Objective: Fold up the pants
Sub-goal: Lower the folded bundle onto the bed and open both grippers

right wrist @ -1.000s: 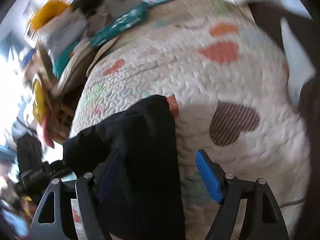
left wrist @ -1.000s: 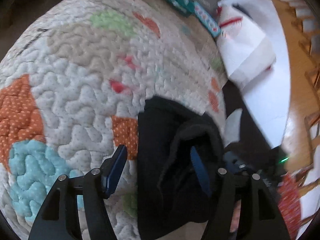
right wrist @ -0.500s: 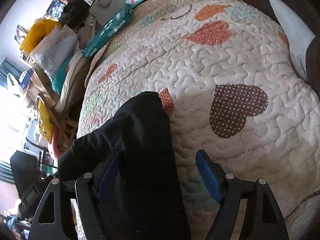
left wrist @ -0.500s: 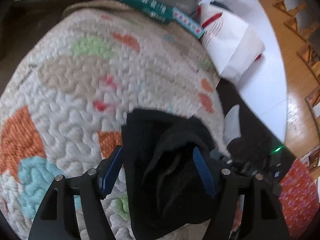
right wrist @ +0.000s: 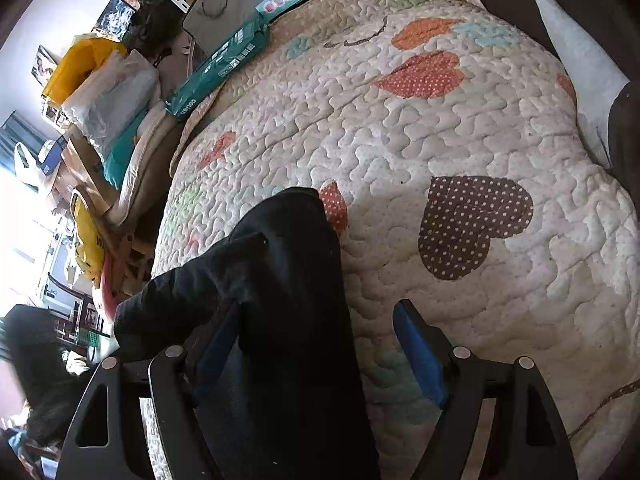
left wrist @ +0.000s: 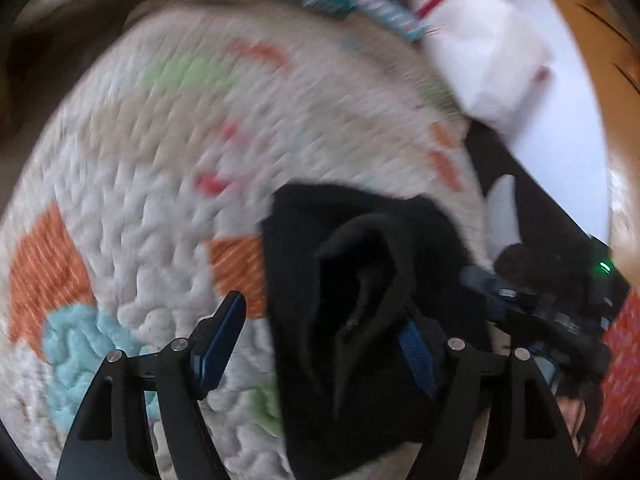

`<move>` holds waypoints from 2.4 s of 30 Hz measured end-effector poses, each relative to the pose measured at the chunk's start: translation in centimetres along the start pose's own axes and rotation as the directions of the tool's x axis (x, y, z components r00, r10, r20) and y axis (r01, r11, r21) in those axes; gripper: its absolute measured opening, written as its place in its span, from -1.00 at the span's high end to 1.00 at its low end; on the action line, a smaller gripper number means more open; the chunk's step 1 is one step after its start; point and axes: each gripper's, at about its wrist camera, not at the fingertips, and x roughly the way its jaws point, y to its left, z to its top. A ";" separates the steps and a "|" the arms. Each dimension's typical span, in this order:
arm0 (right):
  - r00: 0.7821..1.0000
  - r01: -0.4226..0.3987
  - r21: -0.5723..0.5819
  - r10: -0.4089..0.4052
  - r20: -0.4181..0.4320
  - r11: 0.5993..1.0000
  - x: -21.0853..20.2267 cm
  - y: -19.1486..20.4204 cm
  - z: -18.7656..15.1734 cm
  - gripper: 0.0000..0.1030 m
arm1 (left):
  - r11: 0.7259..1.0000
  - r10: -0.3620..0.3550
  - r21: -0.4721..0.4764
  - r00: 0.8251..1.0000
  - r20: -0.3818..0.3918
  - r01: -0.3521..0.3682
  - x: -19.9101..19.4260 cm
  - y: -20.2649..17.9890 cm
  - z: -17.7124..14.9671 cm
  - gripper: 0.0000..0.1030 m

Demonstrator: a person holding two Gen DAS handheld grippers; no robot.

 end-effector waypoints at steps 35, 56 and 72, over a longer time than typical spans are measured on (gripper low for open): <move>0.986 -0.160 -0.068 0.157 -0.048 0.985 0.9 5.6 3.8 0.29 | 0.989 -0.132 0.076 0.990 0.053 0.127 -1.1 -2.9 4.0 0.38; 0.996 -0.064 -0.022 0.063 -0.057 0.998 9.1 3.1 9.7 -0.35 | 0.978 -0.132 -0.164 0.991 0.010 0.132 4.6 2.4 12.1 -0.03; 0.999 -0.030 -0.132 0.028 -0.019 0.991 -0.6 4.5 9.9 -0.39 | 0.977 0.074 -0.199 0.997 -0.014 -0.075 5.5 2.7 14.4 -0.34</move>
